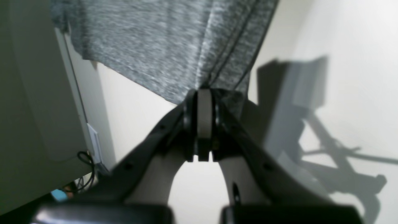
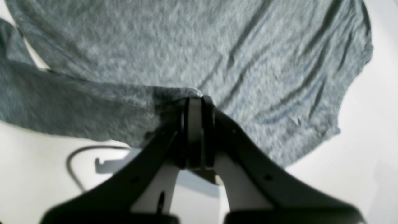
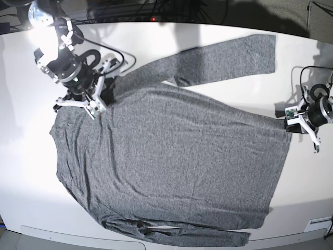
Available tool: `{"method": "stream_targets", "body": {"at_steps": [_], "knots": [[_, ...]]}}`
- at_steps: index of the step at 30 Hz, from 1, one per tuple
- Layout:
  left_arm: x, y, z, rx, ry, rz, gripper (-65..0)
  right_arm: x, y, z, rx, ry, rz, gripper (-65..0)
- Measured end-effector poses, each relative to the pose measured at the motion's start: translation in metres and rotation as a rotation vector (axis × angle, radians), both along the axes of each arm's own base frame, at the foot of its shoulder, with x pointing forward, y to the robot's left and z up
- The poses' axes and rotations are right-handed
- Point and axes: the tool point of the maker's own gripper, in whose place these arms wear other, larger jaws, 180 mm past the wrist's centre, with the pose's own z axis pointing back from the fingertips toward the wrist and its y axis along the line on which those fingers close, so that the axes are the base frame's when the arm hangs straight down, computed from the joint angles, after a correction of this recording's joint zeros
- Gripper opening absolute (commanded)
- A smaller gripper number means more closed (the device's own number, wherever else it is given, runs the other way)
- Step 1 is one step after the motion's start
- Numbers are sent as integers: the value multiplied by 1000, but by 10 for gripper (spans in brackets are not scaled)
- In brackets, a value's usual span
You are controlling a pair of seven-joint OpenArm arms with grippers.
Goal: Fold the T-shirt properly
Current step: 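Lift the sleeve with the right gripper and fold it across the body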
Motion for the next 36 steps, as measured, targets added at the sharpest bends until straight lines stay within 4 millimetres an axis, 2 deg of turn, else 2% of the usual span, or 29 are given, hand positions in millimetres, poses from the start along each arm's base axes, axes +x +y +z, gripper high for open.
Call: {"method": "stream_targets", "body": {"at_steps": [8, 13, 16, 18, 23, 28, 33, 36], "knots": [[11, -4, 8, -19, -24, 10, -650, 31, 20, 9, 90, -49, -45, -650], [12, -23, -2, -53, -14, 23, -650, 54, 21, 9, 117, -65, -74, -650], [18, -26, -7, -60, -38, 60, -650, 64, 18, 1, 118, -46, -93, -650], [26, -21, -9, -46, -42, 96, -650, 70, 12, -9, 113, -21, -110, -650], [49, -3, -1, -35, -74, 151, -650, 83, -1, -22, 104, 10, -158, -650], [64, 12, 8, -74, -81, 220, -650, 102, -4, -6, 114, -38, -177, -650], [68, 27, 6, -59, -75, 259, -650, 113, -26, 10, 145, -81, -255, -650], [66, 25, 5, -76, -73, 247, -650, 114, -38, 14, 175, -91, -296, -650]]}}
